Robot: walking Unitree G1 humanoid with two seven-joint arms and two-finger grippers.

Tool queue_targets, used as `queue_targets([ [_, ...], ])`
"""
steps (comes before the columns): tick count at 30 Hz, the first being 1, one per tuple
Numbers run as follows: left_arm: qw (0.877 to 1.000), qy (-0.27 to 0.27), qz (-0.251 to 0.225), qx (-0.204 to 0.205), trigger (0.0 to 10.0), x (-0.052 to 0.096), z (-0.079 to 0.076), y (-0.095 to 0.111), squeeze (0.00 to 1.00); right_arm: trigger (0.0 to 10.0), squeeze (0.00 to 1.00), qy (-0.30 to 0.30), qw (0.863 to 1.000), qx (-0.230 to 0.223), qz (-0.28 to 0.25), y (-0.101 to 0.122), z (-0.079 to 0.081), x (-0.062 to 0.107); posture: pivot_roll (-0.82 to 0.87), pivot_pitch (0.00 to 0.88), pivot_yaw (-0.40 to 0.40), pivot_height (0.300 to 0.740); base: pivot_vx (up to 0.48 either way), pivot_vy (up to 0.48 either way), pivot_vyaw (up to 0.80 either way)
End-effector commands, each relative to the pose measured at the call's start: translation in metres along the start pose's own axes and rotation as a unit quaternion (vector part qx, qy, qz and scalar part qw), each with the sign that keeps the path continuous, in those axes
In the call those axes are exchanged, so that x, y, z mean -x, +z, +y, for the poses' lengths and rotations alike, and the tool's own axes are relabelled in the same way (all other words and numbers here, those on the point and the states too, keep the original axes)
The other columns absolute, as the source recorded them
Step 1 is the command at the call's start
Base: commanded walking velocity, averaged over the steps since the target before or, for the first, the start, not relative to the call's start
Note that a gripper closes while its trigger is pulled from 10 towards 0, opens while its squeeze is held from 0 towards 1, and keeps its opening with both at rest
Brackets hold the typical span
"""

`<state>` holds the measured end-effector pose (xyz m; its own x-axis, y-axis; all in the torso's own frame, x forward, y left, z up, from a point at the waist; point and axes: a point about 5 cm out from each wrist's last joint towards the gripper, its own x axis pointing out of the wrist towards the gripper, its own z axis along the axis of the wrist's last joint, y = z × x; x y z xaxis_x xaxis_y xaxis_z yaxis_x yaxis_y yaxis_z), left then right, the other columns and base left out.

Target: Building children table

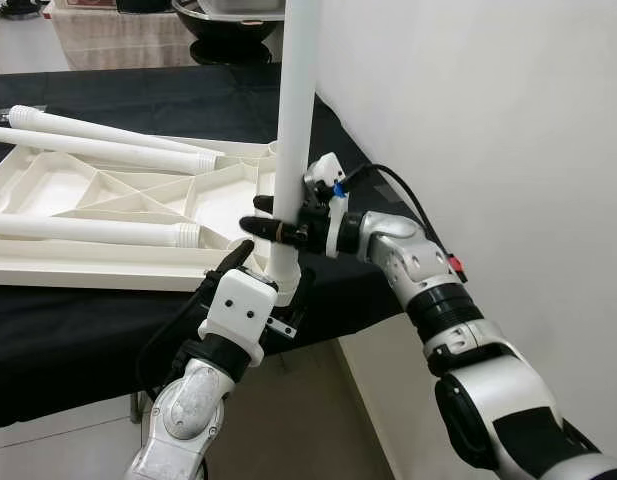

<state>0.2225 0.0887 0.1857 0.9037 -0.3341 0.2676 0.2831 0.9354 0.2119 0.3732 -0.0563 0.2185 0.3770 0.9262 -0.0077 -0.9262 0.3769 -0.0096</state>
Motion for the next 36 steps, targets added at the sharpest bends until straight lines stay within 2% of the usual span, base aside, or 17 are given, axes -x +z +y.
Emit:
queue_targets([
  [1,1.000,-0.006,0.001,0.002,10.0,0.000,-0.004,0.001,0.00,0.0,0.00,0.003,1.000,0.001,-0.022,0.008,-0.001,-0.002,0.09,0.041,-0.123,0.740,0.000,0.000,0.00],
  [8,1.000,-0.005,0.003,0.003,10.0,0.001,-0.005,0.000,0.00,0.0,0.00,-0.053,0.997,-0.026,-0.049,0.008,-0.006,-0.003,0.09,0.049,-0.114,0.740,0.000,0.000,0.00],
  [12,1.000,-0.001,0.002,0.002,10.0,0.000,-0.002,0.001,0.00,0.0,0.00,-0.194,0.979,-0.053,-0.037,0.004,-0.019,-0.007,0.09,0.057,-0.108,0.740,0.000,0.000,0.00],
  [14,1.000,0.000,0.002,0.004,10.0,0.000,-0.002,0.001,0.00,0.0,0.00,-0.319,0.946,-0.058,0.004,-0.007,-0.031,-0.002,0.08,0.062,-0.099,0.740,0.000,0.000,0.00],
  [16,1.000,0.000,0.002,0.004,10.0,0.000,-0.003,0.001,0.00,0.0,0.00,-0.356,0.933,-0.052,0.009,-0.008,-0.034,0.001,0.08,0.062,-0.099,0.740,0.000,0.000,0.00],
  [18,1.000,-0.001,0.002,0.005,10.0,0.000,-0.004,0.000,0.00,0.0,0.00,-0.447,0.892,-0.070,0.014,-0.011,-0.042,0.011,0.09,0.060,-0.096,0.740,0.000,0.000,0.00],
  [19,1.000,-0.001,0.002,0.005,10.0,0.000,-0.004,0.000,0.00,0.0,0.00,-0.447,0.892,-0.070,0.014,-0.011,-0.042,0.011,0.09,0.060,-0.096,0.740,0.000,0.000,0.00],
  [21,1.000,-0.002,0.002,0.005,10.0,0.000,-0.004,0.000,0.00,0.0,0.00,-0.549,0.831,-0.089,0.008,-0.014,-0.046,0.024,0.08,0.060,-0.102,0.740,0.000,0.000,0.00],
  [26,1.000,-0.002,0.002,0.004,10.0,0.000,-0.003,0.001,0.00,0.0,0.00,-0.589,0.804,-0.085,0.002,-0.012,-0.043,0.027,0.08,0.061,-0.102,0.740,0.000,0.000,0.00],
  [27,1.000,-0.001,0.002,0.003,10.0,-0.001,-0.003,0.001,0.00,10.0,0.00,-0.571,0.817,-0.082,-0.010,-0.007,-0.038,0.017,0.08,0.061,-0.103,0.740,0.000,0.000,0.00],
  [28,1.000,-0.001,0.002,0.003,10.0,-0.001,-0.003,0.001,0.00,10.0,0.00,-0.571,0.817,-0.082,-0.010,-0.007,-0.038,0.017,0.08,0.061,-0.103,0.740,0.000,0.000,0.00],
  [29,1.000,-0.001,0.001,0.003,10.0,-0.001,-0.003,0.000,0.00,10.0,0.00,-0.542,0.836,-0.080,-0.028,0.000,-0.030,0.001,0.08,0.057,-0.104,0.740,0.000,0.000,0.00],
  [30,1.000,-0.001,0.001,0.003,10.0,-0.001,-0.003,0.000,0.00,10.0,0.00,-0.542,0.836,-0.080,-0.028,0.000,-0.030,0.001,0.08,0.057,-0.104,0.740,0.000,0.000,0.00],
  [31,1.000,-0.002,0.000,0.005,10.0,-0.001,-0.003,0.001,0.00,10.0,0.00,-0.500,0.861,-0.055,-0.067,0.012,-0.023,-0.009,0.07,0.056,-0.107,0.740,0.000,0.000,0.00],
  [32,1.000,-0.002,0.000,0.005,10.0,-0.001,-0.003,0.001,0.00,10.0,0.00,-0.500,0.861,-0.055,-0.067,0.012,-0.023,-0.009,0.07,0.056,-0.107,0.740,0.000,0.000,0.00],
  [33,1.000,-0.002,-0.001,0.005,10.0,-0.002,-0.003,0.001,0.00,10.0,1.00,-0.479,0.871,-0.033,-0.104,0.023,-0.020,-0.010,0.07,0.056,-0.107,0.740,0.000,0.000,0.00],
  [36,1.000,0.000,-0.001,0.005,10.0,-0.002,-0.002,0.002,0.00,10.0,1.00,-0.471,0.871,-0.004,-0.140,0.035,-0.016,-0.009,0.07,0.068,-0.101,0.740,0.000,0.000,0.00],
])
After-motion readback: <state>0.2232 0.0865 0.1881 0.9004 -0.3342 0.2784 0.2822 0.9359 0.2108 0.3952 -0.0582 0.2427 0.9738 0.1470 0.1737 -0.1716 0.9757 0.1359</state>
